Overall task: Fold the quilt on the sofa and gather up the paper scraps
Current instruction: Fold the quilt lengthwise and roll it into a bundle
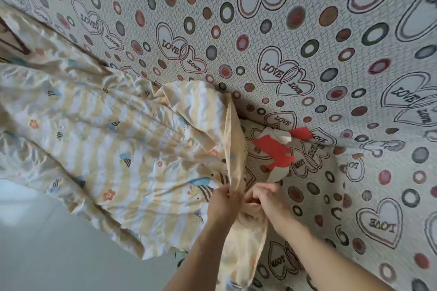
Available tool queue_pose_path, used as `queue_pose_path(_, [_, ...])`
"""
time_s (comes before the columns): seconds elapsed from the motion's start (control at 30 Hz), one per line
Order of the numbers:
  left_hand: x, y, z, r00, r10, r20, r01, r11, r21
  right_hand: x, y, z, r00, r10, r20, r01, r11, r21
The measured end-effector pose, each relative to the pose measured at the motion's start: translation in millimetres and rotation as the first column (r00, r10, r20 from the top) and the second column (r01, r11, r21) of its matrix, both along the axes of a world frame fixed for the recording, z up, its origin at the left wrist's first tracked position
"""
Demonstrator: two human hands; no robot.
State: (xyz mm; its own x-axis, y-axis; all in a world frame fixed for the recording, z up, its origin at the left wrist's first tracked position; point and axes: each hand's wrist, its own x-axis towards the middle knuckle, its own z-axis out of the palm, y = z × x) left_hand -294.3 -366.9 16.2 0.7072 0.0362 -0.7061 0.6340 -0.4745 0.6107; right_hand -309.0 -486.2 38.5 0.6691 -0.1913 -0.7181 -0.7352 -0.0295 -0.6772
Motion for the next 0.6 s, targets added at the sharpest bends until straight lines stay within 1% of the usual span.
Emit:
queue_pose_path(0.07, [-1, 0, 4, 0.985, -0.157, 0.065, 0.157, 0.988, 0.011, 23, -11, -5, 0.998, -0.042, 0.056, 0.047, 0.994, -0.098])
queue_pose_path(0.13, [-3, -7, 7, 0.963, -0.247, 0.107, 0.256, 0.963, -0.089, 52, -15, -11, 0.998, -0.010, 0.067, 0.022, 0.983, -0.184])
queue_pose_path(0.17, [-4, -10, 9, 0.951, -0.273, 0.148, 0.294, 0.944, -0.149, 69, -15, -12, 0.999, 0.022, 0.047, -0.013, 0.985, -0.173])
queue_pose_path(0.23, [-5, -15, 9, 0.938, -0.277, 0.210, 0.327, 0.910, -0.257, 100, -9, -23, 0.995, 0.072, -0.063, -0.081, 0.985, -0.152])
queue_pose_path(0.3, [-3, -17, 9, 0.941, -0.274, 0.196, 0.329, 0.872, -0.362, 121, -7, -38, 0.980, 0.128, -0.154, -0.163, 0.958, -0.237])
queue_pose_path(0.33, [-2, -15, 5, 0.944, -0.279, 0.177, 0.328, 0.860, -0.392, 129, -6, -46, 0.979, 0.146, -0.144, -0.185, 0.935, -0.303])
queue_pose_path(0.37, [-1, -12, 1, 0.942, -0.292, 0.167, 0.335, 0.849, -0.408, 134, -6, -49, 0.985, 0.138, -0.098, -0.165, 0.913, -0.373])
queue_pose_path(0.4, [0, -10, -2, 0.938, -0.307, 0.163, 0.347, 0.847, -0.402, 135, -7, -49, 0.994, 0.108, -0.027, -0.109, 0.898, -0.427])
queue_pose_path(0.47, [6, -5, -9, 0.919, -0.360, 0.164, 0.395, 0.855, -0.337, 130, -13, -44, 0.988, 0.030, 0.152, 0.050, 0.868, -0.493])
queue_pose_path(0.5, [11, -5, -7, 0.911, -0.377, 0.167, 0.411, 0.858, -0.308, 124, -18, -38, 0.971, 0.010, 0.238, 0.122, 0.837, -0.534])
queue_pose_path(0.53, [18, -5, -3, 0.917, -0.355, 0.182, 0.396, 0.868, -0.300, 118, -24, -31, 0.948, 0.021, 0.317, 0.177, 0.793, -0.583])
queue_pose_path(0.57, [27, -7, 6, 0.940, -0.276, 0.200, 0.329, 0.887, -0.325, 112, -30, -25, 0.921, 0.086, 0.380, 0.195, 0.743, -0.641])
queue_pose_path(0.6, [38, -9, 15, 0.968, -0.118, 0.222, 0.194, 0.913, -0.359, 106, -36, -20, 0.877, 0.211, 0.431, 0.175, 0.695, -0.697])
